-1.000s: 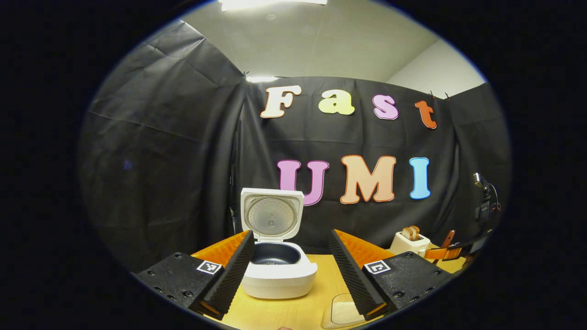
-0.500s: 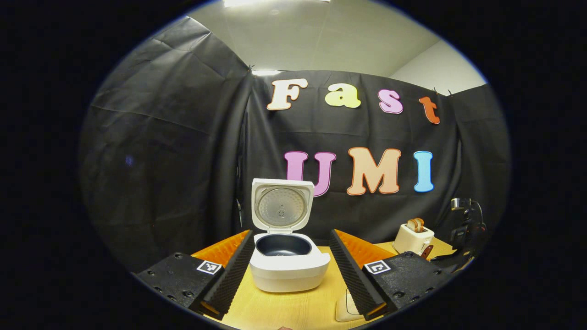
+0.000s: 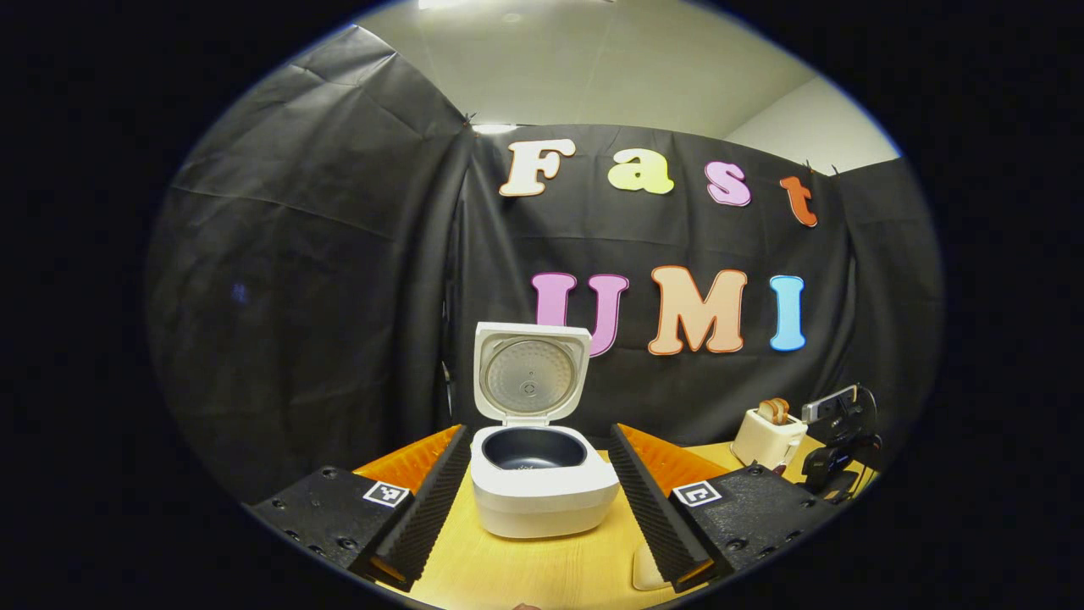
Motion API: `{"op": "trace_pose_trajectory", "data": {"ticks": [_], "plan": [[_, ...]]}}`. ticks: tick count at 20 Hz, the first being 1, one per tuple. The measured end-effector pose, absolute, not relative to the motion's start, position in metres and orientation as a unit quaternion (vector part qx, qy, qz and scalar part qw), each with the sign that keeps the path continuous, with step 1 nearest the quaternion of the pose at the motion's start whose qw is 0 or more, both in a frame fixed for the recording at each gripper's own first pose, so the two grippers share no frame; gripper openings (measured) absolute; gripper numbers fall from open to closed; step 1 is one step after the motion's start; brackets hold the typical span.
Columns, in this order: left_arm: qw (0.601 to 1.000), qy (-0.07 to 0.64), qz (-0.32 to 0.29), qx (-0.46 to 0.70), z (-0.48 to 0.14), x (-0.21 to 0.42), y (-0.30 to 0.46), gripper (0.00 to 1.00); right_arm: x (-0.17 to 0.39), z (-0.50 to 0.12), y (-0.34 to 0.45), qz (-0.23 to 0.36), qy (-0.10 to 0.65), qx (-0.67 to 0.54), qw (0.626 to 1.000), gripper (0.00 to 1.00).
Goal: Close the left gripper, press the button to open the rice cooker; take a wooden spoon from the chopstick holder with the right hand, scoop a spoonful of rice and pour it into the rice cooker, then put the wooden spoon back into the chopstick holder.
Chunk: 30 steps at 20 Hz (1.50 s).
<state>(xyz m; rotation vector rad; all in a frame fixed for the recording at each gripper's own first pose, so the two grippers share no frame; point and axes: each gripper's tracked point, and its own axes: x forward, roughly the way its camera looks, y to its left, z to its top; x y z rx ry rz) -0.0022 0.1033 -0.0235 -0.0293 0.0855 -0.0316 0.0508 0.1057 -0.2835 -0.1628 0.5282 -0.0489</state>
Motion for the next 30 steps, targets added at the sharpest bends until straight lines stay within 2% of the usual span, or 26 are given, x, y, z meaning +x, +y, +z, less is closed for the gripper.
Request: {"op": "trace_pose_trajectory", "data": {"ticks": [11, 15, 18, 24, 30], "plan": [[0.998, 0.049, -0.006, -0.027, -0.032, -0.001, 0.116, 0.96, 0.039, -0.308, 0.150, -0.017, 0.341, 0.087, 0.936, 0.18], [0.998, 0.046, -0.003, -0.030, -0.031, -0.001, 0.119, 0.96, 0.038, -0.316, 0.140, -0.038, 0.366, 0.187, 0.911, 0.17], [0.999, 0.046, -0.004, -0.029, -0.030, -0.001, 0.119, 0.96, 0.035, -0.327, 0.126, -0.059, 0.388, 0.283, 0.875, 0.17], [0.999, 0.043, -0.012, -0.025, -0.026, 0.000, 0.108, 0.96, 0.039, -0.306, 0.112, -0.067, 0.379, 0.354, 0.852, 0.16], [0.999, 0.037, -0.020, -0.025, -0.020, 0.000, 0.101, 0.96, 0.059, -0.253, 0.121, -0.039, 0.348, 0.413, 0.841, 0.16]]}}
